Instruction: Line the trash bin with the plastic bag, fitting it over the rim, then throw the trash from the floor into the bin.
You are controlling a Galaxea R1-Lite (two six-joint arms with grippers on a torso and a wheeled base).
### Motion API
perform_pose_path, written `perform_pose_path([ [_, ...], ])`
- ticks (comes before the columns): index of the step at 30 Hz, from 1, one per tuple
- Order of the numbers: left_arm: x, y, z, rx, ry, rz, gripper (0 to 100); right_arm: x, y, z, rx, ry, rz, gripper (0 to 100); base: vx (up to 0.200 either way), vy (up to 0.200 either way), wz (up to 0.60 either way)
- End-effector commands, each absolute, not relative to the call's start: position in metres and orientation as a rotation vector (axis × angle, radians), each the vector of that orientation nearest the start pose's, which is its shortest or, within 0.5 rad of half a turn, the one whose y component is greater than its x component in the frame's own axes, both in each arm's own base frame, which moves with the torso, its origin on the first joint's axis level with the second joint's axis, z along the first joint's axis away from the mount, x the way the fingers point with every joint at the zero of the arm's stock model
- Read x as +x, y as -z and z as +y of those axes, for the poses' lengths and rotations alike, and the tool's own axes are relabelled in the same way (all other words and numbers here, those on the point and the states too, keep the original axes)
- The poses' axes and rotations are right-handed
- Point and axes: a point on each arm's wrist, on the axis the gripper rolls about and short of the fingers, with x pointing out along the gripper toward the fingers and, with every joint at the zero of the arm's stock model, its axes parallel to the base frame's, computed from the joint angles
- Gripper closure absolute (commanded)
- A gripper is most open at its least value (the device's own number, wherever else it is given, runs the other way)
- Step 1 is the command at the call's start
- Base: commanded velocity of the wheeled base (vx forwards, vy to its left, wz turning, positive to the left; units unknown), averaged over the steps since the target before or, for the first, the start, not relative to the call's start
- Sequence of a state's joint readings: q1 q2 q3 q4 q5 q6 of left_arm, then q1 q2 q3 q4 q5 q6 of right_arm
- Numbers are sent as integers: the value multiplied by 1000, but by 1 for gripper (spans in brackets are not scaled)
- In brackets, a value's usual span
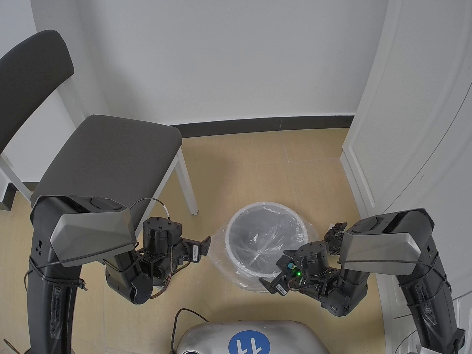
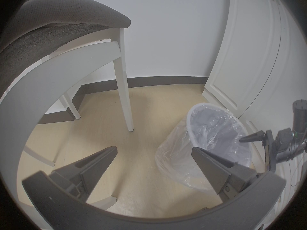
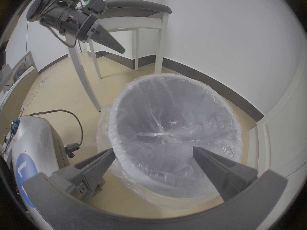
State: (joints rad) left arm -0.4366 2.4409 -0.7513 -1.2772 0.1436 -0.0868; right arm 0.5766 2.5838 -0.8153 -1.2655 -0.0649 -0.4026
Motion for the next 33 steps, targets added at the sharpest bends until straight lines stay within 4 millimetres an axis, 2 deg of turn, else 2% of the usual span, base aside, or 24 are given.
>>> perform_pose_path([
  [1,344,31,-156,33,270,409,0,333,74,202,-542,-559,366,0,0,0,0],
  [11,344,29,-157,28,272,394,0,345,73,198,-547,-531,340,0,0,0,0],
  [15,344,29,-157,28,270,394,0,344,75,199,-546,-535,338,0,0,0,0],
  [20,343,30,-157,30,273,399,0,329,77,202,-556,-577,356,0,0,0,0],
  [24,343,30,-157,31,272,398,0,325,76,205,-550,-584,325,0,0,0,0],
  [33,342,30,-156,31,272,397,0,291,46,214,-531,-636,208,0,0,0,0],
])
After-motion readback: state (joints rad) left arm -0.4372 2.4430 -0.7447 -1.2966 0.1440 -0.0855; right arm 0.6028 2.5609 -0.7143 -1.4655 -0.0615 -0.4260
